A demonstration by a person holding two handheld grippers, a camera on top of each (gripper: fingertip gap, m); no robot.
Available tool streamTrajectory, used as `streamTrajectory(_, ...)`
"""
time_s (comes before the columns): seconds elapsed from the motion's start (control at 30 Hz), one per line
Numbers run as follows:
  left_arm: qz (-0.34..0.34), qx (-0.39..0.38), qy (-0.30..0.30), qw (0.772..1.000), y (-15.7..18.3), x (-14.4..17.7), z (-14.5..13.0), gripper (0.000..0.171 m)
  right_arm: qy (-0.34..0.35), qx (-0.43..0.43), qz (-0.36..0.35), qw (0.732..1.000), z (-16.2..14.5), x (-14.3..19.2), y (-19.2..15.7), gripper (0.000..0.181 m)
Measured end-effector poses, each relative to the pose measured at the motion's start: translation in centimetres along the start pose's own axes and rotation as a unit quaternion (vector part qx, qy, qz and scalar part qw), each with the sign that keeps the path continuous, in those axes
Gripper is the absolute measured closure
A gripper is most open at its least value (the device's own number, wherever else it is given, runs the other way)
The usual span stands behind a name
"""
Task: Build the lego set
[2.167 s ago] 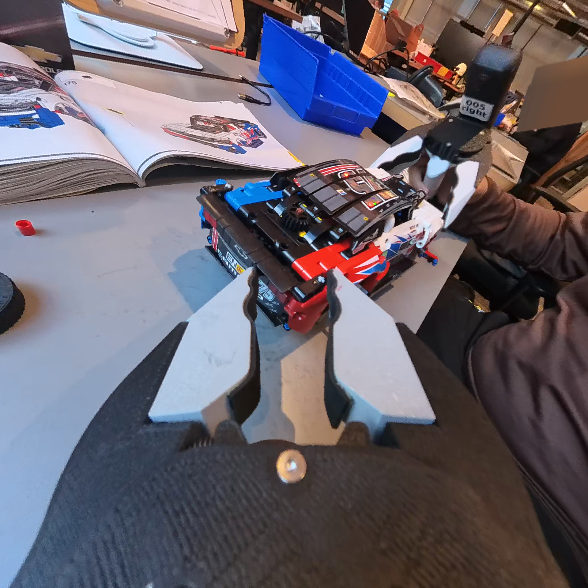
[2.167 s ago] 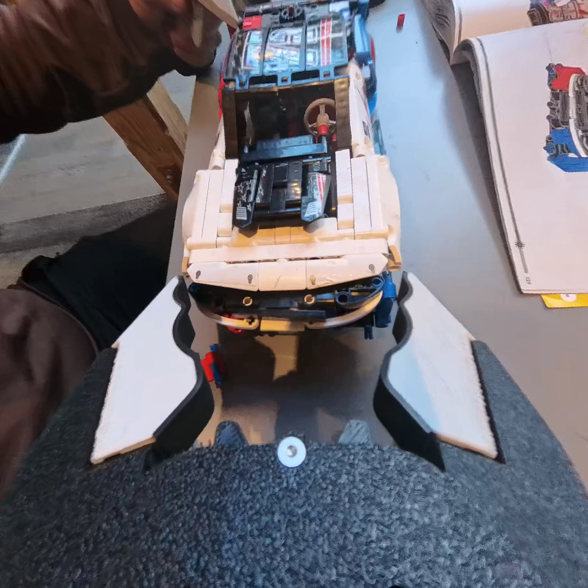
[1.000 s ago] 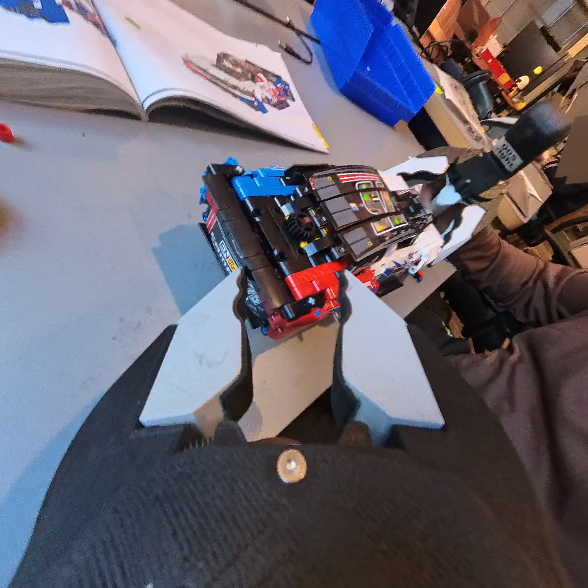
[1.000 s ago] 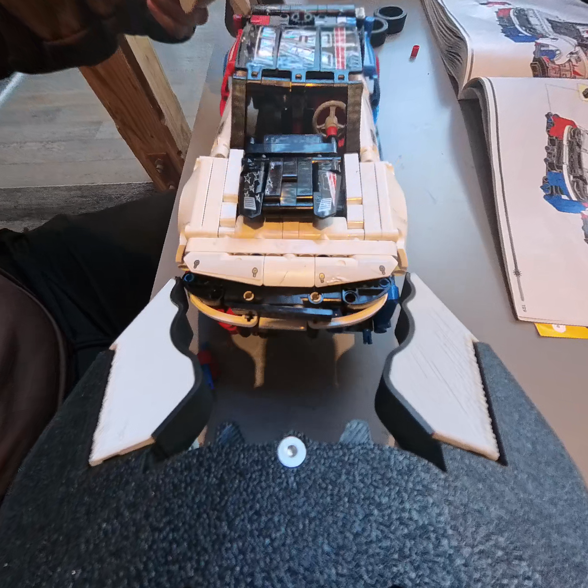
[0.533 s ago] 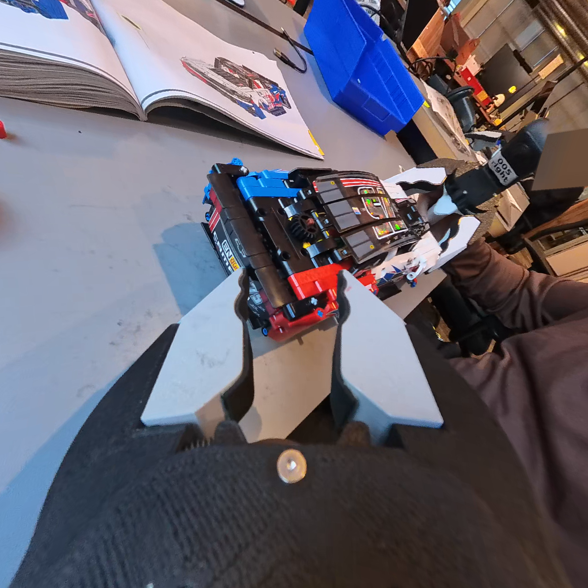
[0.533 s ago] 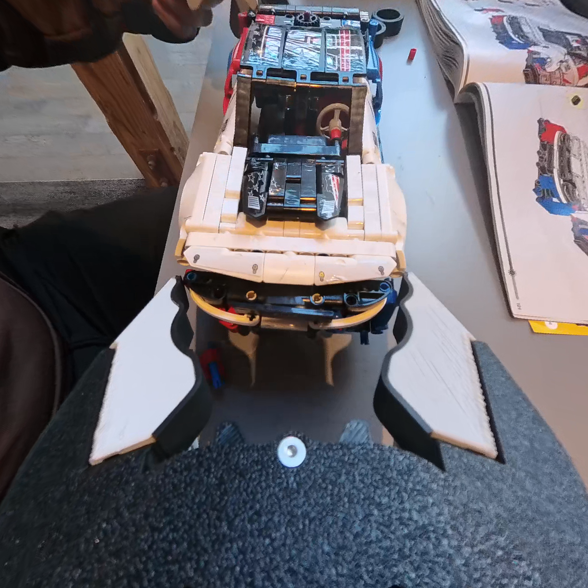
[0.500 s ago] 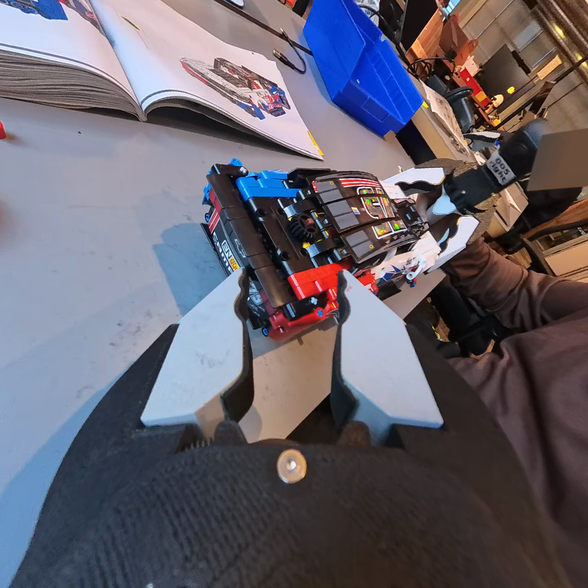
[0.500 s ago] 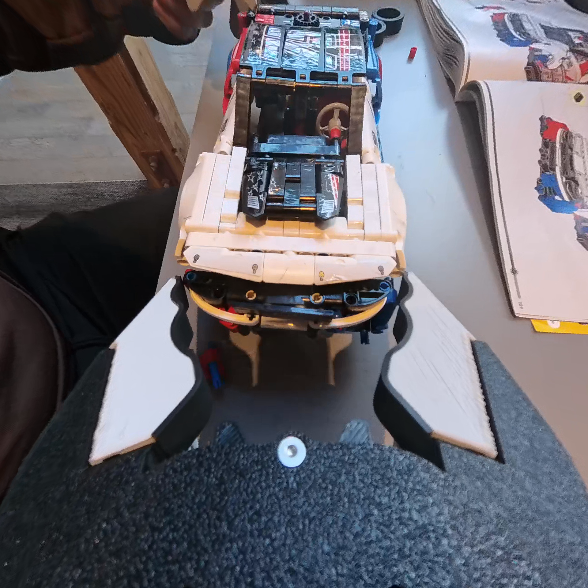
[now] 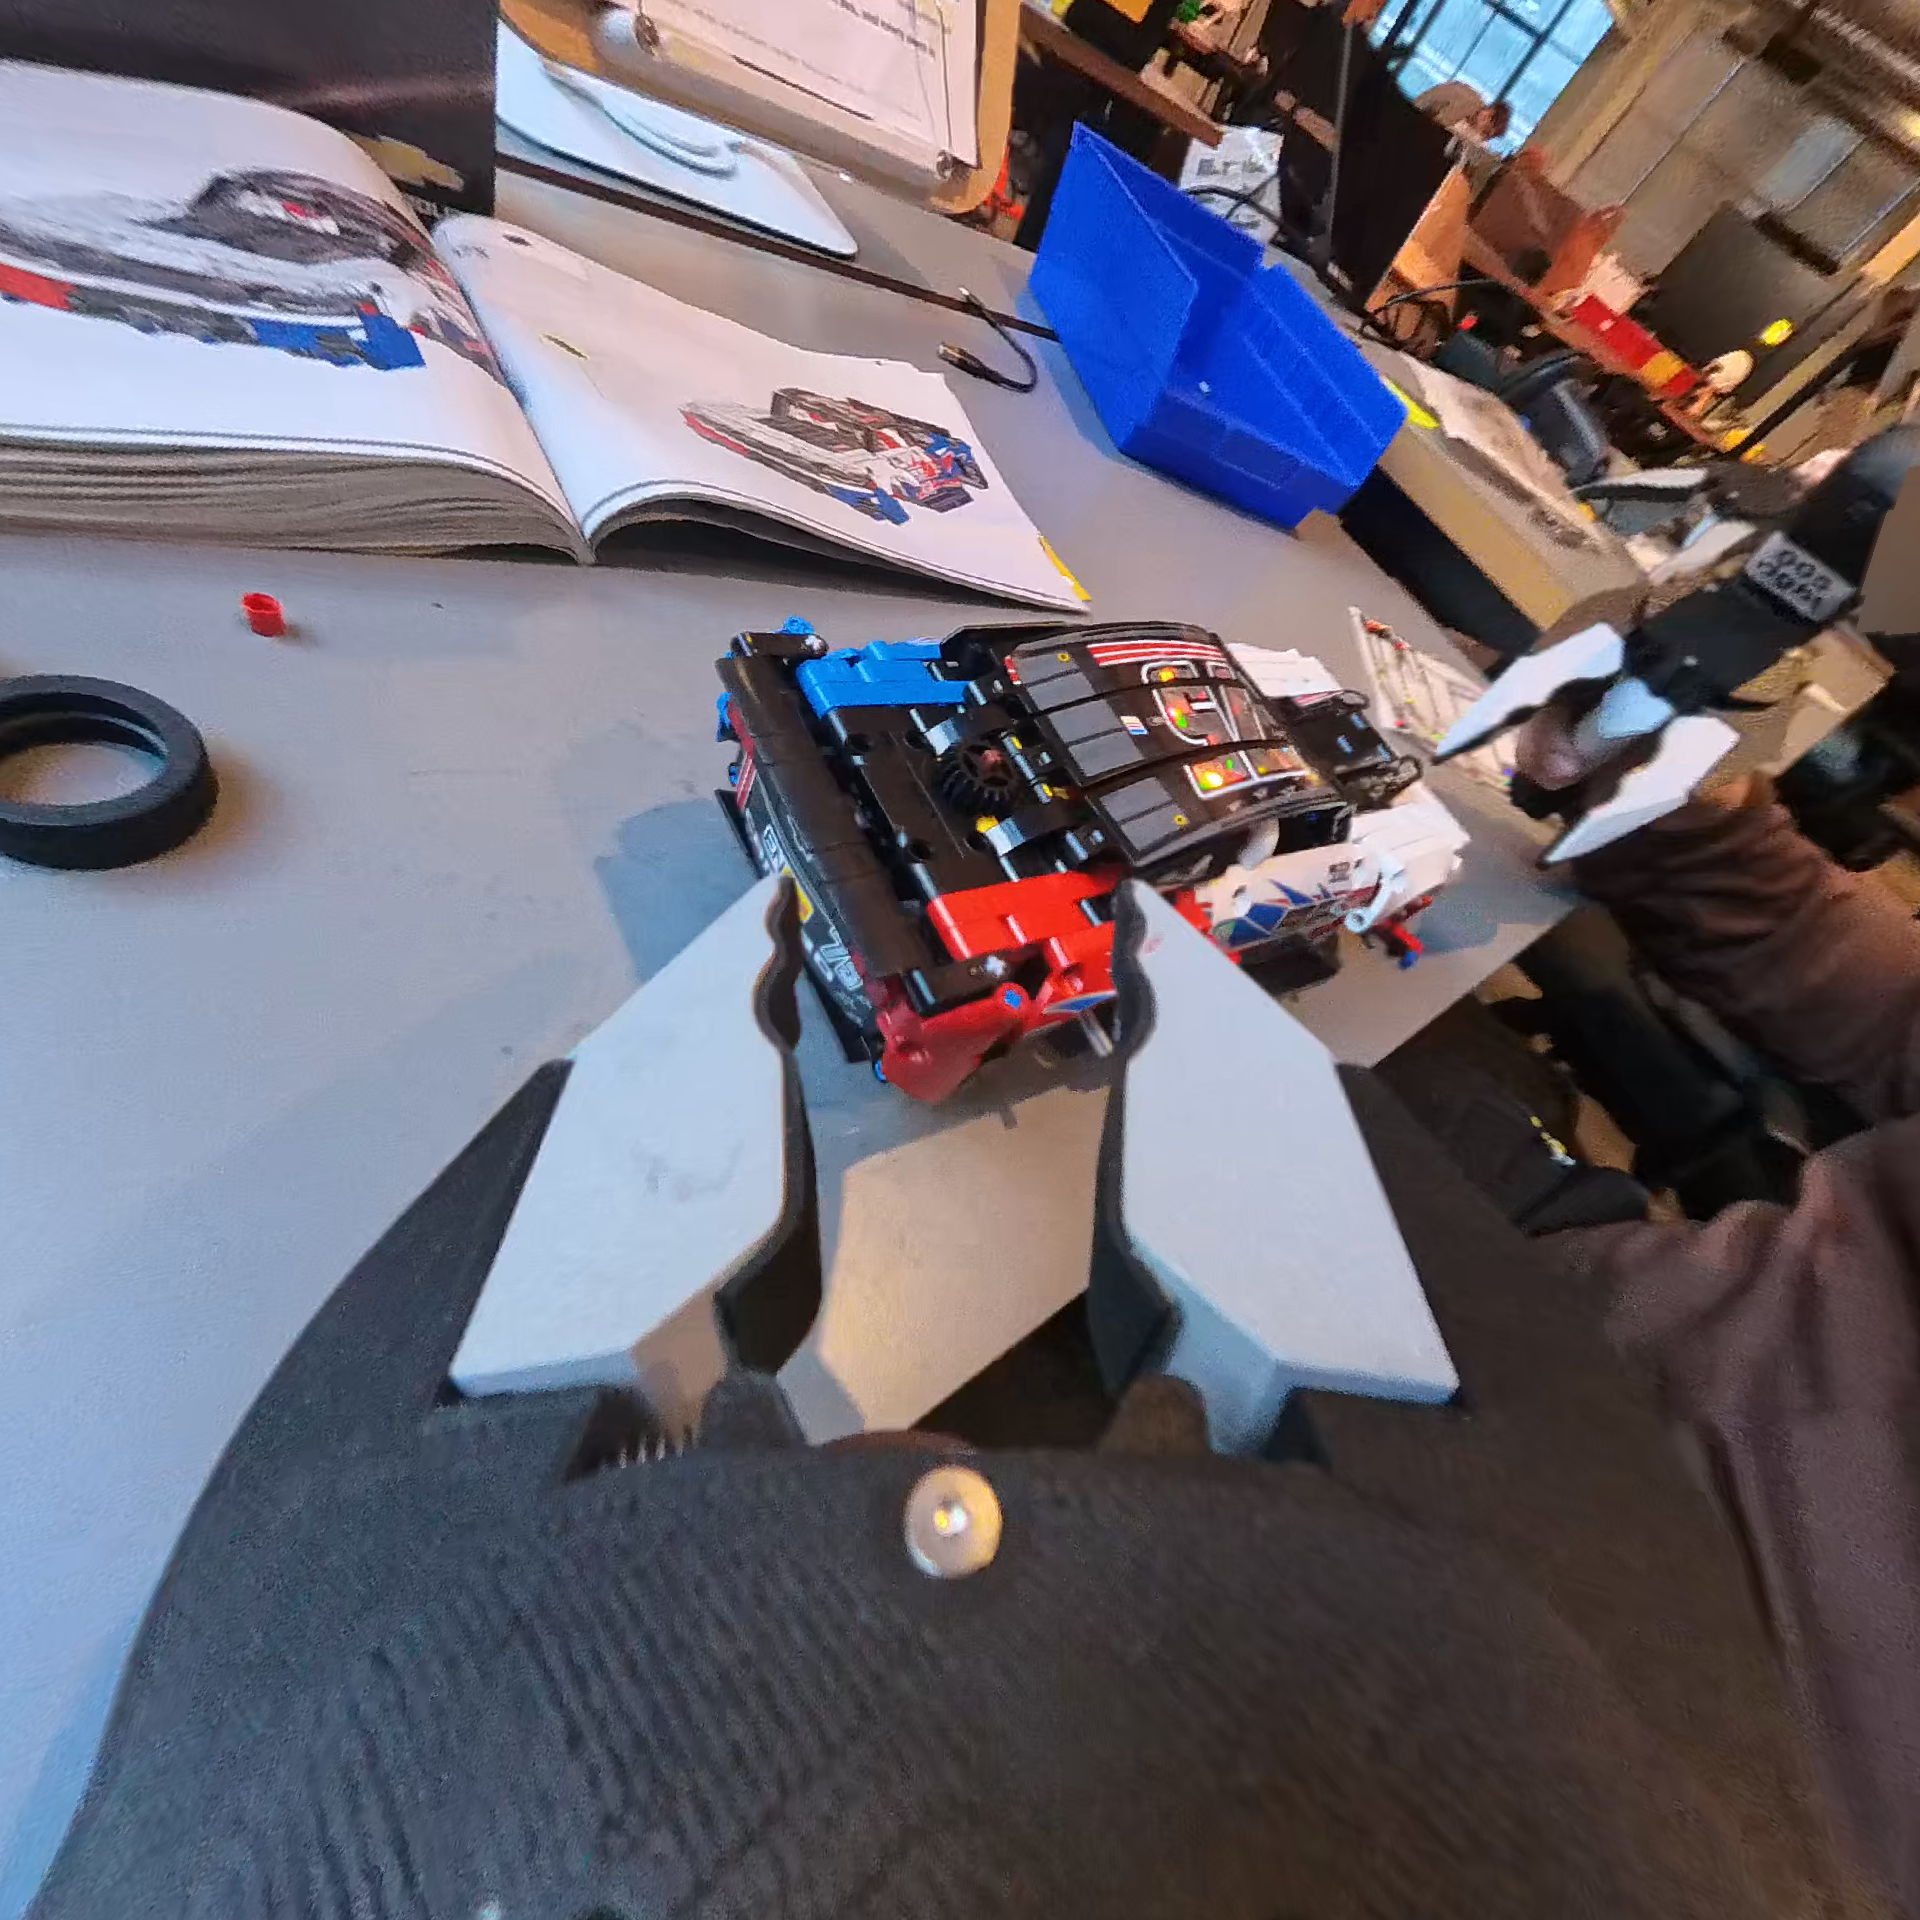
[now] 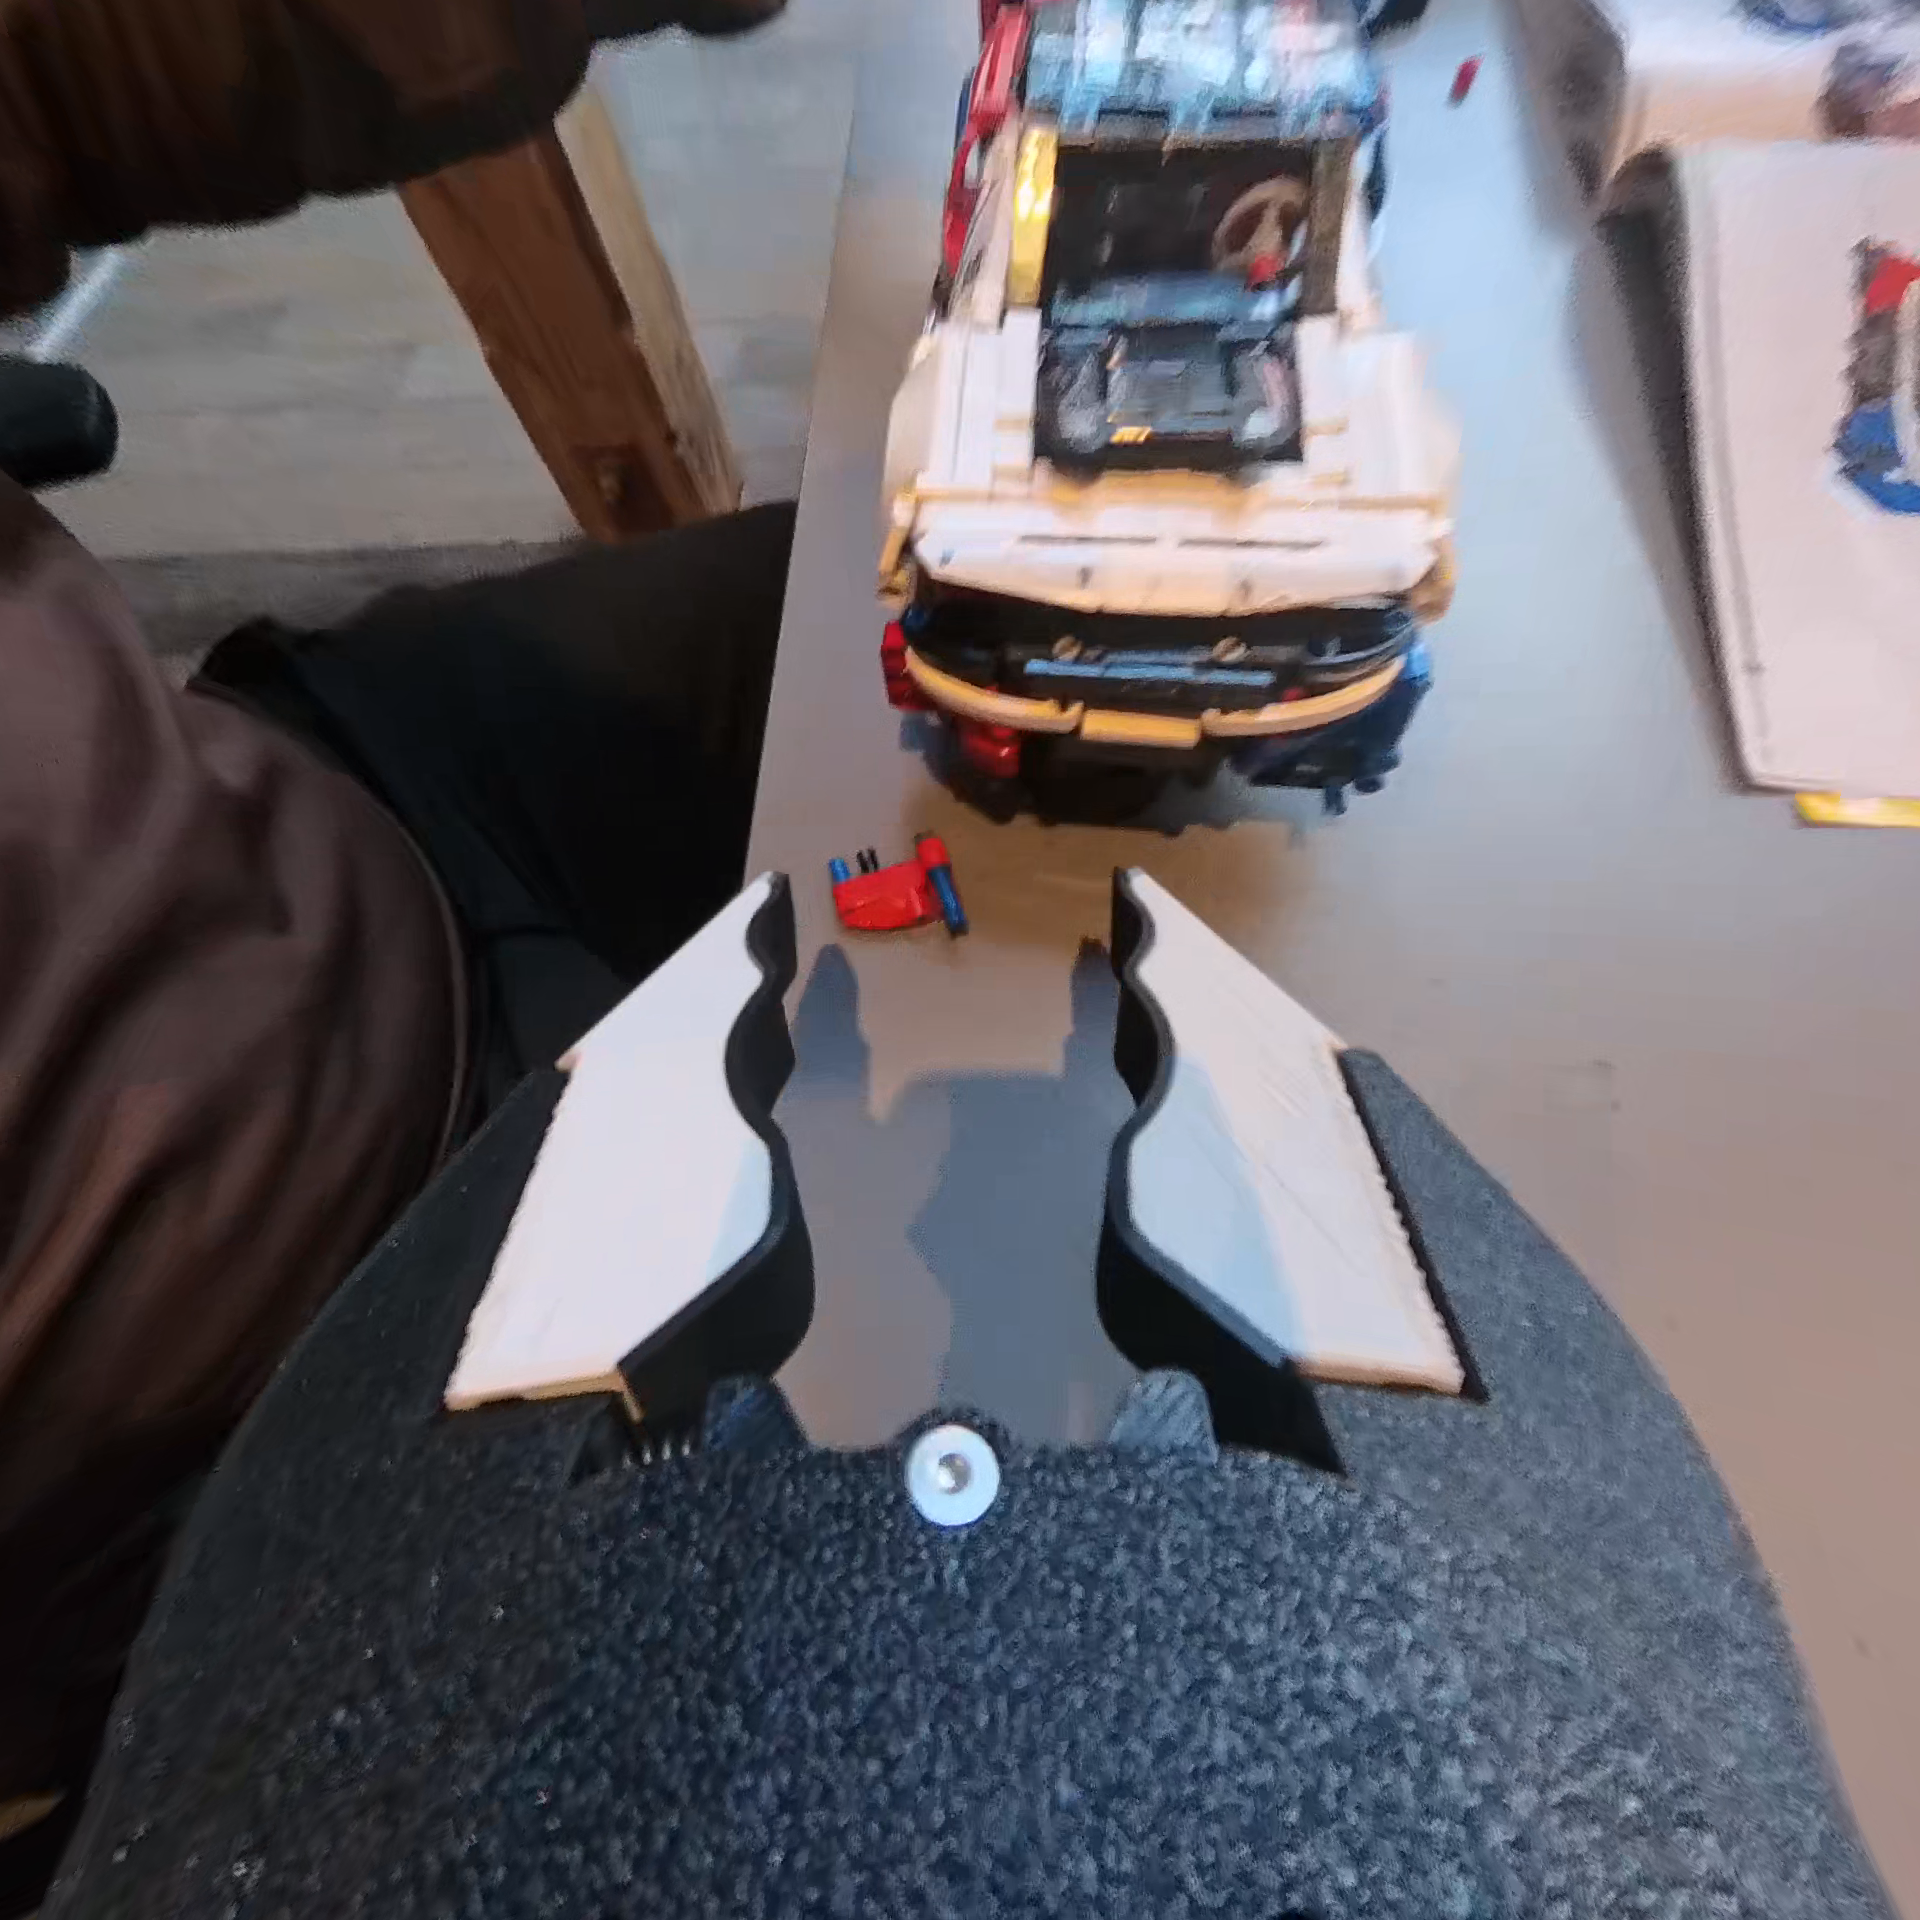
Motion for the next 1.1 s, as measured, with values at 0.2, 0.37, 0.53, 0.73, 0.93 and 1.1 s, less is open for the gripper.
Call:
streamTrajectory(0.2, 0.038, -0.064, 0.0, 0.997, 2.8, 1.5, 0.2, 0.117, -0.063, 0.013, 0.007, 0.998, -2.0, -3.2, 0.5, 0.126)
streamTrajectory(0.37, -0.029, -0.188, -0.071, 0.979, 11.6, 0.2, -2.0, 0.119, -0.108, 0.0, 0.08, 0.991, -2.8, -4.4, -0.6, 0.169)
streamTrajectory(0.53, -0.106, -0.297, -0.114, 0.942, 20.1, -5.1, -7.0, 0.123, -0.1, -0.067, 0.097, 0.988, -2.7, -4.6, -1.1, 0.17)
streamTrajectory(0.73, -0.029, -0.427, -0.081, 0.9, 22.9, -11.9, -8.9, 0.131, -0.051, -0.192, 0.122, 0.973, -1.9, -4.0, -1.7, 0.176)
streamTrajectory(0.93, 0.003, -0.475, -0.097, 0.875, 22.8, -16.0, -10.2, 0.137, -0.056, -0.216, 0.098, 0.97, -2.7, -3.9, -1.1, 0.179)
streamTrajectory(1.1, -0.008, -0.473, -0.092, 0.876, 23.7, -17.0, -10.0, 0.153, -0.082, -0.218, 0.11, 0.966, -3.4, -4.3, -2.2, 0.181)
Point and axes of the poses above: each gripper's, where its closed fingertips meet, x back along the fingers, z out of its top, y = z × x across the jaws, the point moved 1 cm from there along x, back along the fingers, and after that the axes turned 9 degrees about -x, right-handed, at the moved point
